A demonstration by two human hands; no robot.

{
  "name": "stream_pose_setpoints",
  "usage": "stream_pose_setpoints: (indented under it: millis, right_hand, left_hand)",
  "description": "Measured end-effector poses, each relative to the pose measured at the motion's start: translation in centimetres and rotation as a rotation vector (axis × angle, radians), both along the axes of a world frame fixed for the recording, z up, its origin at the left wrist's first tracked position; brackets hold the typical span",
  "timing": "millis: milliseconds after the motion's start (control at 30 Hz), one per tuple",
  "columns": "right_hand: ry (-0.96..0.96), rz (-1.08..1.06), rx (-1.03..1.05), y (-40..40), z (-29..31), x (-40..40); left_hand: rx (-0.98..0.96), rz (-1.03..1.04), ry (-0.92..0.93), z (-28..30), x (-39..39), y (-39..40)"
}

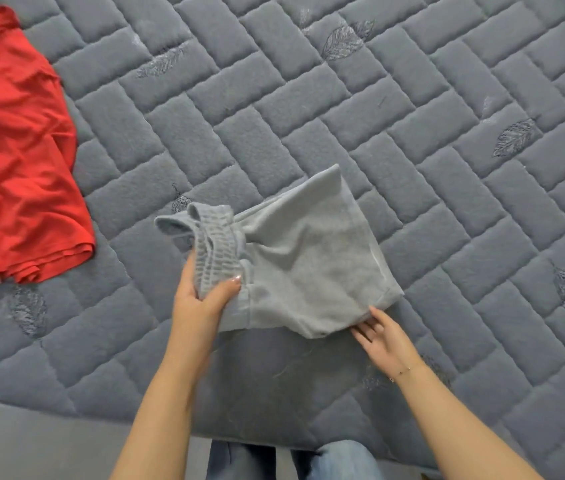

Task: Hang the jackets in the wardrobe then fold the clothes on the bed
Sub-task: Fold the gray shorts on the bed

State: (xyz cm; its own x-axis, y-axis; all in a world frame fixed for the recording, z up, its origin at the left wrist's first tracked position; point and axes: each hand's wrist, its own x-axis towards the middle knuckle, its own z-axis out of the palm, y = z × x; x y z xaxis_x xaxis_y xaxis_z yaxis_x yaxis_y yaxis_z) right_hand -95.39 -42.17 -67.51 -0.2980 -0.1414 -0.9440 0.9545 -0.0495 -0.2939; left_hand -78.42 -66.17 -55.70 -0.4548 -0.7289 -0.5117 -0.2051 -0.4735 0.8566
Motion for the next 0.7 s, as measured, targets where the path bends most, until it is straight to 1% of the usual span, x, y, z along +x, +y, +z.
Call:
stream_pose_setpoints:
  millis: [67,167,200,233,267,300,333,367,400,467,533,567,600,667,700]
  right_hand:
    - [-0.004,0.022,-0.013,0.3,0.4,-0.7]
    - [0.0,0.088,-0.027,0.9,0.5,-1.7]
    - [-0.004,0.097,-0.029,1.1,0.4,-2.0]
    - [-0.011,0.099,-0.034,1.3,0.3,-2.3]
    - [-0.018,0.096,-0.043,1.5,0.1,-2.5]
    - [-0.024,0.09,-0.055,1.7,-0.2,-2.7]
    - [-0.026,0.09,-0.07,1.8,-0.4,-2.7]
    - [-0.024,0.102,-0.086,1.9,-0.7,-2.8]
    - [-0.016,0.124,-0.099,1.8,-0.9,-2.9]
    - [0.011,0.166,-0.104,1.5,-1.2,-3.0]
    - [0.051,0.193,-0.079,1.1,-1.5,-3.0]
    - [0.076,0.198,-0.048,0.9,-1.5,-3.0]
    - [0.103,0.197,-0.008,0.8,-1.5,-3.0]
    - [0.156,0.184,0.073,0.7,-1.4,-3.2]
    - [0.175,0.175,0.105,0.6,-1.3,-3.3]
  left_hand:
    - [-0.07,-0.157,-0.015,-0.4,-5.1,1.6]
    - [0.021,-0.464,-0.074,-3.1,-11.5,4.6]
    - [0.008,-0.604,-0.144,-4.5,-12.7,5.7]
    - [-0.084,-0.751,-0.259,-5.9,-13.2,6.6]
    - [-0.242,-0.862,-0.407,-7.4,-13.1,7.4]
    - [-0.413,-0.917,-0.527,-8.6,-12.4,8.0]
    - [-0.549,-0.94,-0.591,-9.4,-11.2,8.7]
    - [-0.641,-0.962,-0.625,-10.1,-9.8,9.6]
    - [-0.695,-1.009,-0.663,-10.7,-8.3,10.4]
    - [-0.745,-1.13,-0.775,-11.7,-5.5,12.0]
    - [-0.794,-1.204,-0.88,-12.5,-3.8,12.8]
    - [-0.817,-1.204,-0.898,-12.7,-3.5,13.1]
    - [-0.836,-1.171,-0.871,-12.7,-3.5,13.2]
    - [-0.885,-1.086,-0.769,-12.7,-3.8,13.4]
    - [-0.936,-1.073,-0.746,-12.9,-4.1,13.6]
